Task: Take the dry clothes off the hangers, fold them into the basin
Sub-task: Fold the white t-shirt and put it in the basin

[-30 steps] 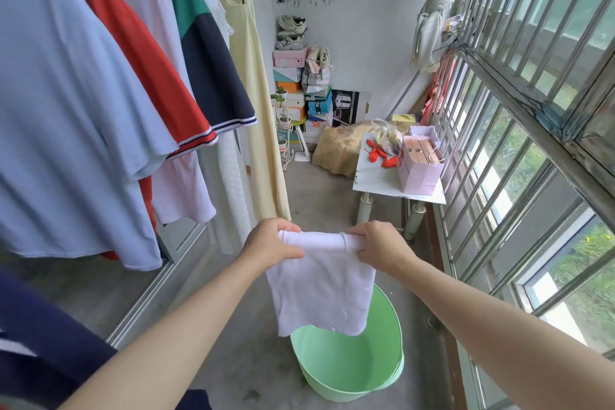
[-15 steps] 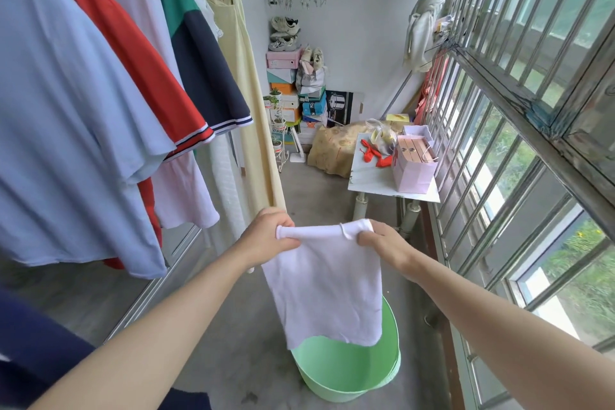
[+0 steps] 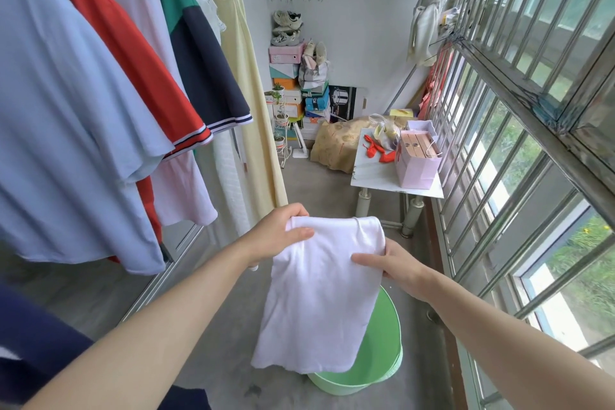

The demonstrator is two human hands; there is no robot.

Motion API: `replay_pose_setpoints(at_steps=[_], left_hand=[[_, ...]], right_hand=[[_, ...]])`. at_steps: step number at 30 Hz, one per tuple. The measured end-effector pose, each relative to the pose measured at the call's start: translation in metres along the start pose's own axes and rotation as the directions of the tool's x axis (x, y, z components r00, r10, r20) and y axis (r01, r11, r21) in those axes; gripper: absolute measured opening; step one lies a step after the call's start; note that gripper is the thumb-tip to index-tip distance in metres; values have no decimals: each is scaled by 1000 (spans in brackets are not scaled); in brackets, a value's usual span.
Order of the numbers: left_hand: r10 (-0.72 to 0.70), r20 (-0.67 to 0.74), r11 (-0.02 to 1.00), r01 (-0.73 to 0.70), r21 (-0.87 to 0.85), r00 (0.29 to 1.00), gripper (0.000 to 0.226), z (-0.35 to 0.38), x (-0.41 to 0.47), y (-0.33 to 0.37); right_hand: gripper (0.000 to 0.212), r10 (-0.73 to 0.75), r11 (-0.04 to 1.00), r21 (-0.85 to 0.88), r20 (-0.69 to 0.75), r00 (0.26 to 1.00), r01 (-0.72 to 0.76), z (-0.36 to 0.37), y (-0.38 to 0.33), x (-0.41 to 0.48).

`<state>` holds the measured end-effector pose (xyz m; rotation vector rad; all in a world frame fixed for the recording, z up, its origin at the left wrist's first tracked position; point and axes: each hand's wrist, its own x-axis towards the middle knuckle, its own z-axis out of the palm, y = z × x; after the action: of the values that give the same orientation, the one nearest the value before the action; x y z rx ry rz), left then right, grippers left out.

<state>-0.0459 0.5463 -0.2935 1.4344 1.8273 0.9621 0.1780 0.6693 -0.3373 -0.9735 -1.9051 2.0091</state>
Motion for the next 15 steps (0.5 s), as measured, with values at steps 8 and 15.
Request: replay_pose_setpoints(at_steps=[8,15], left_hand=[[75,-62,988,-83,-128,995,19,-11,-3,14],[-348,90,309,205,-929,933,51,-12,-9,10]], right_hand=[[50,81,988,124,80,994,-91,10,4,-1],[28,81,908,409,25,996,-84,26,-27,8]])
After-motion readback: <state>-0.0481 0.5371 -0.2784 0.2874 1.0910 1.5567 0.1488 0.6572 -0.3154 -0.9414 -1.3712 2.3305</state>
